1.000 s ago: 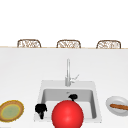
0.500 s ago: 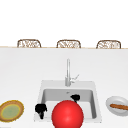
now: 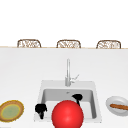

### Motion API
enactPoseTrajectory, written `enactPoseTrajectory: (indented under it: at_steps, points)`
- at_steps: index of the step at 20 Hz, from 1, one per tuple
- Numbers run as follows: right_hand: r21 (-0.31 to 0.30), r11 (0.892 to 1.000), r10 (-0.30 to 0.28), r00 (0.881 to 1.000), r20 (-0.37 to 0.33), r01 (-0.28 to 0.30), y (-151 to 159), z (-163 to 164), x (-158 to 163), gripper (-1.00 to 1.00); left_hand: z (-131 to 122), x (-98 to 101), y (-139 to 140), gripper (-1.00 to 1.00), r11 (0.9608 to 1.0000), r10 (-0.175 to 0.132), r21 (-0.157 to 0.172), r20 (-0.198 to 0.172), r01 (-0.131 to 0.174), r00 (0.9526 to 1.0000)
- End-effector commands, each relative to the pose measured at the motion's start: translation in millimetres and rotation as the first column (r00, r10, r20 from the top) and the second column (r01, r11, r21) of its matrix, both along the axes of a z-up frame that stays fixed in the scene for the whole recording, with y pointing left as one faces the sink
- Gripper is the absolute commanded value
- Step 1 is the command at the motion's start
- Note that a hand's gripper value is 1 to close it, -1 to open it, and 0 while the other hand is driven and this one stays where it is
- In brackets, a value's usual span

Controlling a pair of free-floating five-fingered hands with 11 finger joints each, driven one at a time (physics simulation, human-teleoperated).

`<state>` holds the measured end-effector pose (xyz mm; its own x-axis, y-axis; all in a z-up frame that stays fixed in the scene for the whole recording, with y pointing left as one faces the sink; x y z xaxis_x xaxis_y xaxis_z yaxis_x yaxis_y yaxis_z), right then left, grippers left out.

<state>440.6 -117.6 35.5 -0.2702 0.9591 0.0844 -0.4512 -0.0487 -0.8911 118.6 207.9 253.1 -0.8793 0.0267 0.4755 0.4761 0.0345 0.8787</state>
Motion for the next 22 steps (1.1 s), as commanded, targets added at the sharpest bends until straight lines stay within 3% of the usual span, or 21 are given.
enactPoseTrajectory:
  at_steps: [1,7,13,22]
  points:
    - [0.016,1.0,0.025,0.997,0.067,-0.026,-9.9,16.3,-3.3,-1.0,0.0,0.0,0.0,0.0,1.0,0.0,0.0,0.0,0.0,1.0]
    - [0.02,0.999,0.029,0.984,0.174,-0.033,-23.8,37.9,-5.3,-1.0,0.0,0.0,0.0,0.0,1.0,0.0,0.0,0.0,0.0,1.0]
    - [0.018,0.999,0.02,0.947,0.32,-0.027,-31.9,53.4,0.1,-1.0,0.0,0.0,0.0,0.0,1.0,0.0,0.0,0.0,0.0,1.0]
    - [0.015,1.0,0.017,0.925,0.38,-0.025,-34.8,92.4,34.3,-1.0,0.0,0.0,0.0,0.0,1.0,0.0,0.0,0.0,0.0,1.0]
